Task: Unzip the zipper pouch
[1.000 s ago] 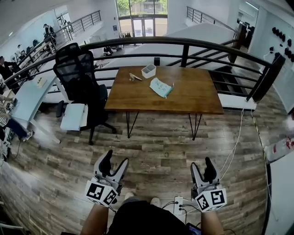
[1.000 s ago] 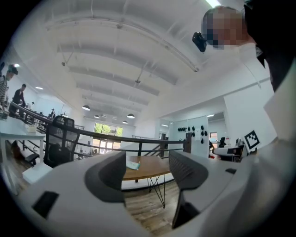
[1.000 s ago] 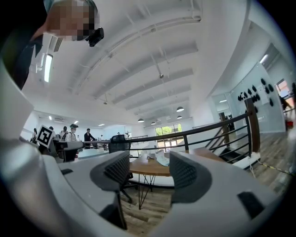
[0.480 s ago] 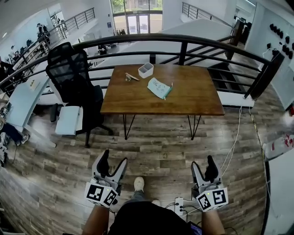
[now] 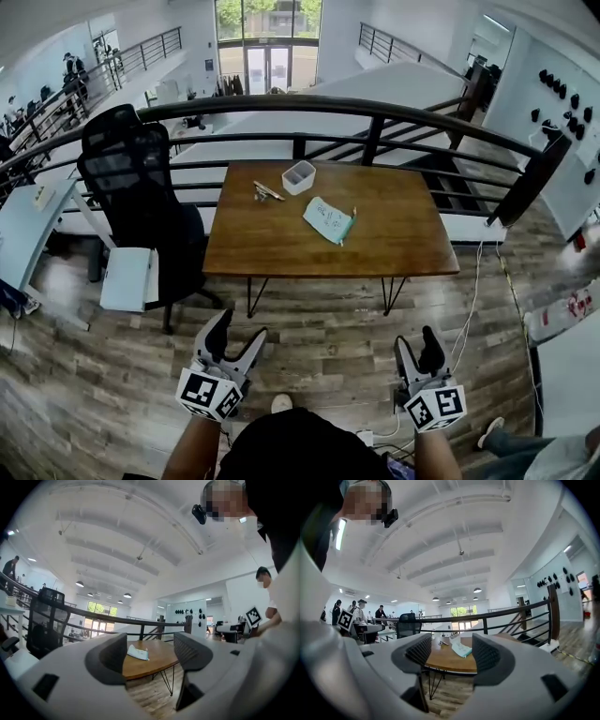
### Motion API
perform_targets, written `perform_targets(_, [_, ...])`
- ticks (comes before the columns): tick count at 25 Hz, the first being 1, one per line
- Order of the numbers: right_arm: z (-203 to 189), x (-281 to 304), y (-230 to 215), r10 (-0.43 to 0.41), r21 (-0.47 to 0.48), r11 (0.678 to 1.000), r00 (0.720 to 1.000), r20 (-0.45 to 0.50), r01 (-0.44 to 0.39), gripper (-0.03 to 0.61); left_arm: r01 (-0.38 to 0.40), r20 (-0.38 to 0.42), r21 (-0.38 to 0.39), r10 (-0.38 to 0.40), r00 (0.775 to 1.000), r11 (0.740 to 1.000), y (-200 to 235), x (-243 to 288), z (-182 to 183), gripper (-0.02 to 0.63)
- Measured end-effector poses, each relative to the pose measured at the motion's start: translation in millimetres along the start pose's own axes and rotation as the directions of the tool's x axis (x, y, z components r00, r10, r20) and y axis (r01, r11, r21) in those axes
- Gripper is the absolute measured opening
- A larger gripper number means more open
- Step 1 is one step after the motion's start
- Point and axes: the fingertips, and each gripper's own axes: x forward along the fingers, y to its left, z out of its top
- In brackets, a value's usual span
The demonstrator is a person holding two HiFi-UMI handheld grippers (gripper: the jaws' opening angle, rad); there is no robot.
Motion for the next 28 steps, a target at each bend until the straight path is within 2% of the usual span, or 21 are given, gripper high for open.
perform_targets(6, [2,43,6,-0.028,0.035,0.999,1.000,-0.010,0.028,0.256,0.075,-0.030,0.019,-0.074,0.997,0.997,28,41,-5,0.316])
perform_targets(13, [4,75,0,-0.017,0.018,1.000,1.000,-0.021,0.018,0.250,0.098,-0.050,0.021,-0.097,0.994,0.995,37,72,-9,0.301])
perform_targets(28, [11,211,-89,0.148,0.020,0.989,0.988,-0.040,-0.147,0.230,-0.026,-0.077,0.057,0.030,0.997,0.998,43,183,-9,0.288])
